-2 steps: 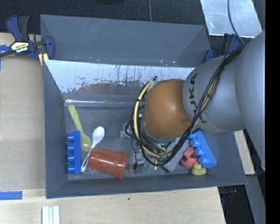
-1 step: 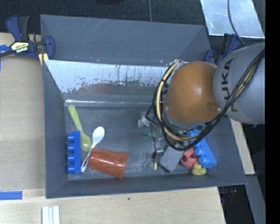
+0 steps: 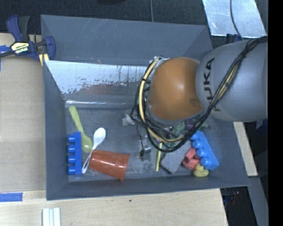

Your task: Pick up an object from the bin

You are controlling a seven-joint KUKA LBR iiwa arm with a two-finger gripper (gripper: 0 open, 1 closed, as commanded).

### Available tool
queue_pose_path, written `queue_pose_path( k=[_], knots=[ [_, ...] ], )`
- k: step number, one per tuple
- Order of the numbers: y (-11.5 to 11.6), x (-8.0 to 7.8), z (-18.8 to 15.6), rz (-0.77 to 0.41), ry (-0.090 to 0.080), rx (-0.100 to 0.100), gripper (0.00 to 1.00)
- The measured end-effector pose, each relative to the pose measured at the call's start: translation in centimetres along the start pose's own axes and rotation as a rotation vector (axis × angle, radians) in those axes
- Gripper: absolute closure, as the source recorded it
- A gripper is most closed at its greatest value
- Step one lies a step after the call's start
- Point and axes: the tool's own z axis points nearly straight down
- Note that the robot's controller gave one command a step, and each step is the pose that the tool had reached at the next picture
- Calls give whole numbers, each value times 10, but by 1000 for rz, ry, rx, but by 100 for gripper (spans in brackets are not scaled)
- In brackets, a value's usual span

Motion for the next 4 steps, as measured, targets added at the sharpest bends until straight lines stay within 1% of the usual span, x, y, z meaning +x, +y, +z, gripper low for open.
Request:
queue_pose_path(
  k=[1, 2, 3, 4],
  knots=[
    [6, -19, 4, 54, 1, 0, 0],
    [-25, -14, -5, -31, 0, -1, 0],
    [5, 5, 2, -69, -1, 0, 0],
    [-49, -4, 2, -87, -5, 1, 0]
  ],
)
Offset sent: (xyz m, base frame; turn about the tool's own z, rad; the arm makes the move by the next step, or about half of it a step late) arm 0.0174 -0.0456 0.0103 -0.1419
